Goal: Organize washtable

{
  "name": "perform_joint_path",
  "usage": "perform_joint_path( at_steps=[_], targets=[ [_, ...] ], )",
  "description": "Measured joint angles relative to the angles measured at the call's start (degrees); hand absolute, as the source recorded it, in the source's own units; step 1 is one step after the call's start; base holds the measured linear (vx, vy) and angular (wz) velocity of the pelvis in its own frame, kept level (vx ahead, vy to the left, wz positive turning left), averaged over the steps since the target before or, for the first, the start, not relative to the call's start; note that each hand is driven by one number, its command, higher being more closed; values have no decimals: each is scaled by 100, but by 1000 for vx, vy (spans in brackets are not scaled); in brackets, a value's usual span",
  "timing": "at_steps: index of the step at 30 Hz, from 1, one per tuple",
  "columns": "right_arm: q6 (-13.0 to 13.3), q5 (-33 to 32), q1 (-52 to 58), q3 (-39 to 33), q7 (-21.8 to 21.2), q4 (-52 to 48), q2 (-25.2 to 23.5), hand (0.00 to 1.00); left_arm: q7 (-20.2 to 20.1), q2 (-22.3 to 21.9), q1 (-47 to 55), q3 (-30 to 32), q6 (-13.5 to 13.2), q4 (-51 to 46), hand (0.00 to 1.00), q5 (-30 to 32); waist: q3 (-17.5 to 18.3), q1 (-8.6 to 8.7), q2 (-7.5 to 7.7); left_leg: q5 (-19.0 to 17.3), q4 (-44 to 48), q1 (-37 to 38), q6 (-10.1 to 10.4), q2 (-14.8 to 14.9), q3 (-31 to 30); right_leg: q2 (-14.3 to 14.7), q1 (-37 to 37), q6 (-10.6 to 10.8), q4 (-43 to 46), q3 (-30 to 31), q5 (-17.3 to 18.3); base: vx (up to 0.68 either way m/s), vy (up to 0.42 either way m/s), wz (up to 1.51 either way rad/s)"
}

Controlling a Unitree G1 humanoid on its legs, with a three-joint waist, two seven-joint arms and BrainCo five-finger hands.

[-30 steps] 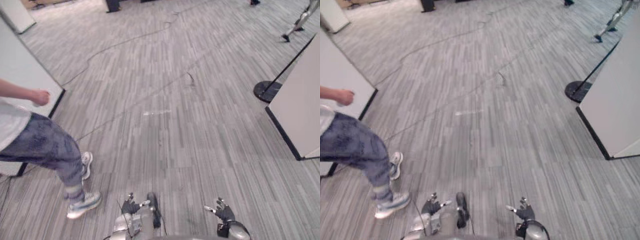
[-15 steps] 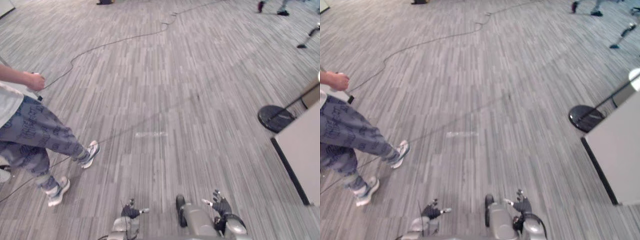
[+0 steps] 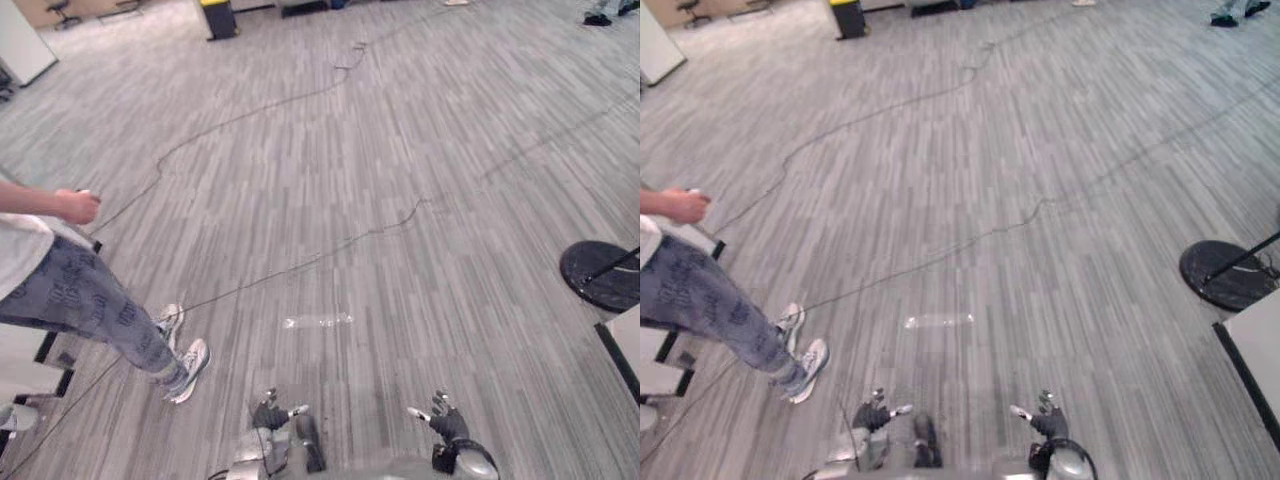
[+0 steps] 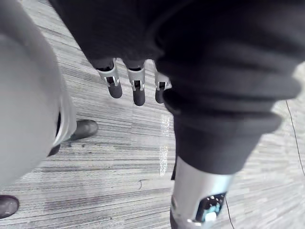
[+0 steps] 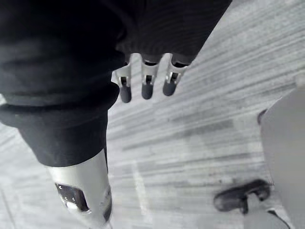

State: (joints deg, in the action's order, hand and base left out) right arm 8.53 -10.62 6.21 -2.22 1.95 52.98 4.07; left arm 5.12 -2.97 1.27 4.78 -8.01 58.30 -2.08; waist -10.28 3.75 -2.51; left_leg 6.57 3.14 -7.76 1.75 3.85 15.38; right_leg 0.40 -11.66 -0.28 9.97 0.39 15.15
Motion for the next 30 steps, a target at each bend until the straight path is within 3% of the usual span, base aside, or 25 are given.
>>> perform_joint_path(
  at_steps=[1,2,4,7,8,9,11,13,15,16,17,18,20,21,22,24,26,28,30],
  targets=[
    [3,4,-12,-1,34,31,18,0,-4,13,-5,-23,-11,33,0,-2,8,-18,-72,260,3,15,-355,-16,-92,43,-81,65,-2,118,66,463,288,-40],
    [14,12,-51,30,63,191,-65,0,-4,142,-53,-46,-15,92,0,-7,105,30,222,101,76,73,-326,-206,-83,-170,-104,107,31,315,81,365,232,-22],
    [5,20,-50,25,62,244,-153,0,-11,221,-51,-90,-21,174,0,-6,150,33,356,-133,119,103,-408,-345,-19,-311,-99,107,98,491,76,356,216,-4],
    [2,123,-114,36,44,308,-127,0,-3,247,-68,-101,-9,276,0,-12,161,-5,304,-495,73,515,-473,-496,229,-403,253,119,1284,909,81,284,181,-40],
    [2,154,-193,48,38,366,-121,0,9,274,-65,-121,-1,338,0,-13,155,-3,309,-681,79,726,-520,-517,298,-328,743,394,2521,947,-56,225,108,-59],
    [8,166,-234,34,41,372,-78,0,16,376,-96,-236,8,445,0,-15,112,45,302,-862,100,935,-543,-513,388,-353,1274,475,3633,976,-18,212,89,-54],
    [15,164,-257,72,40,318,-54,0,33,428,-128,-288,36,597,0,-32,123,73,296,-1052,62,1222,-529,-469,545,-369,1822,291,3986,733,368,189,61,-37],
    [23,164,-263,153,34,244,-14,0,30,408,-149,-278,30,595,0,-52,90,100,251,-1236,-44,1454,-546,-358,606,-315,2229,175,3390,417,474,216,7,-27],
    [37,158,-316,153,35,238,-19,0,26,403,-140,-278,31,606,0,-58,87,161,246,-1347,-76,1575,-427,-178,602,-123,2597,161,2540,190,408,290,-70,-6],
    [51,135,-324,154,39,247,-36,0,16,400,-154,-284,34,661,0,-57,103,206,274,-1418,-92,1599,-305,-123,575,-57,2678,190,1692,178,22,383,-119,13],
    [70,55,-271,119,40,297,-64,0,7,417,-163,-284,33,663,0,-56,114,203,370,-1511,-100,1707,-131,-184,514,-104,2636,144,1112,243,-797,427,-133,17],
    [101,-15,-262,52,42,323,-45,0,5,371,-178,-256,35,671,0,-51,136,197,391,-1551,-124,1849,-15,-158,482,-73,2544,-36,1122,233,-1065,360,-98,9],
    [122,-9,-309,-21,46,351,15,0,-6,172,-172,-218,32,662,0,-44,175,201,150,-1525,-78,1971,140,-34,452,-7,2535,-128,1366,97,-772,448,-107,22],
    [104,-7,-345,-36,48,376,33,0,-8,59,-206,-180,32,644,0,-44,153,216,104,-1516,291,1911,205,61,408,-34,2359,-213,1373,-42,-637,514,-139,42],
    [103,-1,-344,-60,51,371,23,0,-8,25,-210,-158,32,640,0,-44,151,218,96,-1546,582,1836,252,152,376,-34,2208,-234,1271,-114,-620,480,-164,55],
    [79,7,-288,-126,57,394,-30,0,-11,-58,-183,6,35,550,0,-46,115,178,142,-1598,2008,1496,412,544,403,-14,1495,-245,748,-333,-616,304,-118,50],
    [76,5,-236,-128,63,382,-34,0,1,-63,-110,41,30,399,0,-49,108,164,156,-1617,2736,1217,381,865,626,56,1056,-264,395,-403,-620,280,-77,20],
    [37,1,-274,-129,63,407,-31,0,3,-61,-101,29,33,403,0,-50,125,155,110,-1622,2417,1129,373,830,714,41,895,-322,246,-368,-610,199,20,-12],
    [0,11,-318,-131,64,480,-27,0,13,-37,-114,-106,33,406,0,-51,124,161,102,-1576,1093,1117,389,438,503,-59,917,-314,200,-152,-610,151,82,-43]
  ],
)
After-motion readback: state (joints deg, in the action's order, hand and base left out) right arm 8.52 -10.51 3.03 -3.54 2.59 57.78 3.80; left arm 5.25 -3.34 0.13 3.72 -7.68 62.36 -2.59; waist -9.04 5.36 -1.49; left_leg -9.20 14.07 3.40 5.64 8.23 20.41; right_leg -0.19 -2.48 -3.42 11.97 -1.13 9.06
